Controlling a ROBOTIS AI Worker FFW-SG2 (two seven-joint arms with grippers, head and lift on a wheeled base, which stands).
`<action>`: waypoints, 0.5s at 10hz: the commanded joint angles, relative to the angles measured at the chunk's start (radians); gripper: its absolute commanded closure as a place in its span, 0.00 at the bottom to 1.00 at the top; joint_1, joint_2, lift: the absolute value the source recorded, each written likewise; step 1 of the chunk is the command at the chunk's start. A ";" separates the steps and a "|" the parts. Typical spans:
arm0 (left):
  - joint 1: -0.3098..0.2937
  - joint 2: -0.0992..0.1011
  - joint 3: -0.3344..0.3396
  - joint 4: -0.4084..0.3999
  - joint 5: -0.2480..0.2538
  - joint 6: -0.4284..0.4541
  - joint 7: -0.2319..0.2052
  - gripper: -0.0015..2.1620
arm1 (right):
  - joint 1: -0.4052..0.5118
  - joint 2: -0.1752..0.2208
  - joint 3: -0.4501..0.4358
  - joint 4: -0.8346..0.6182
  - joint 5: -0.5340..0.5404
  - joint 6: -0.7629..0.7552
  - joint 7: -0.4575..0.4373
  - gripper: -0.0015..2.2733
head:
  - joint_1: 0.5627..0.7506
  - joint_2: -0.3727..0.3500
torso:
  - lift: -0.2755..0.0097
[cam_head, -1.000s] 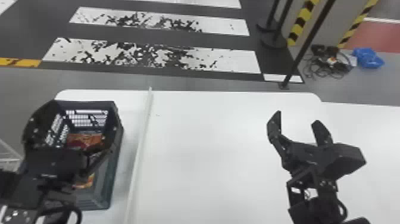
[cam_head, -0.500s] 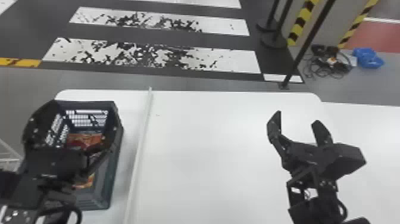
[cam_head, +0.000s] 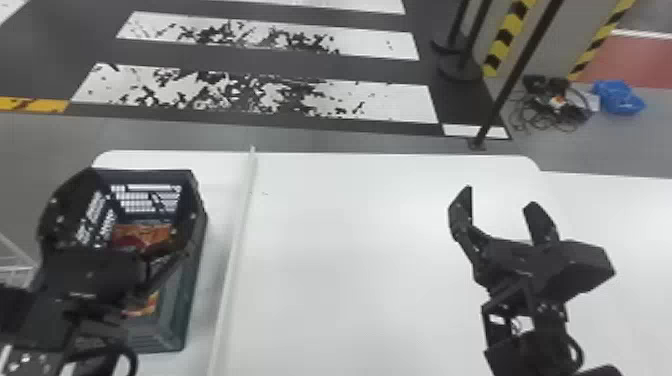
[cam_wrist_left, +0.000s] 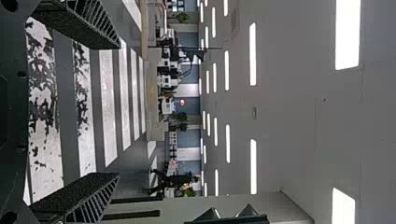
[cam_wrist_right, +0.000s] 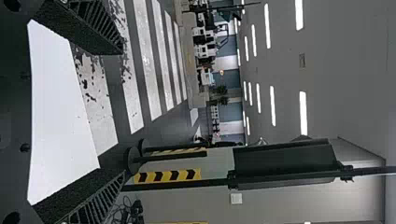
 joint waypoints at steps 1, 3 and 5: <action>0.000 0.000 0.000 0.000 0.000 0.000 0.000 0.00 | 0.000 0.000 0.000 0.000 0.000 0.000 0.000 0.00 | 0.70 0.38 | 0.86; 0.000 0.000 0.000 0.000 0.000 0.000 0.000 0.00 | 0.000 0.000 0.000 0.000 0.000 0.000 0.000 0.00 | 0.70 0.38 | 0.86; 0.000 0.000 0.000 0.000 0.000 0.000 0.000 0.00 | 0.000 0.000 0.000 0.000 0.000 0.000 0.000 0.00 | 0.70 0.38 | 0.86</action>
